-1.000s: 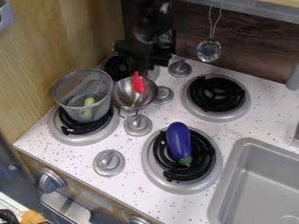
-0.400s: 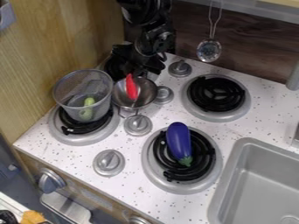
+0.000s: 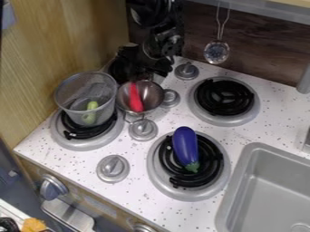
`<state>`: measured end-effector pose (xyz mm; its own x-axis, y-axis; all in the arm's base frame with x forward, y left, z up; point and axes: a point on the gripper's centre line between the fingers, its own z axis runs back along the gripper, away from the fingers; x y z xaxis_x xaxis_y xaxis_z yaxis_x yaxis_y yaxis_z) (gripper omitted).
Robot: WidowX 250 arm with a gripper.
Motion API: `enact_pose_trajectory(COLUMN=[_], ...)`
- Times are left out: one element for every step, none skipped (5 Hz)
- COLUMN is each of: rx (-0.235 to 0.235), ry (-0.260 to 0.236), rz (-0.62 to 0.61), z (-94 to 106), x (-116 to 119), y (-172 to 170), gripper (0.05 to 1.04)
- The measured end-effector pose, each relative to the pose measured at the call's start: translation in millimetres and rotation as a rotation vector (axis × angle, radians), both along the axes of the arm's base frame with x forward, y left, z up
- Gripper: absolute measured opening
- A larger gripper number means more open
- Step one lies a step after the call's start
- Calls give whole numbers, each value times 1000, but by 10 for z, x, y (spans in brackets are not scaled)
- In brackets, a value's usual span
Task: Move the red item to stainless pot.
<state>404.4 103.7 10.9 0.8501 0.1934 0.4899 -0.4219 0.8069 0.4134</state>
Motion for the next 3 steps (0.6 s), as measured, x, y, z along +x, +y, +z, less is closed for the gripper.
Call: enact_pose_trajectory(rx=[1,-1,-3], ry=[-4,7,29], rz=[-1,11,27], z=[-9,-46,-55], x=[-3,-28,-66], y=[-33,-29,-24], gripper=[678,951,1001])
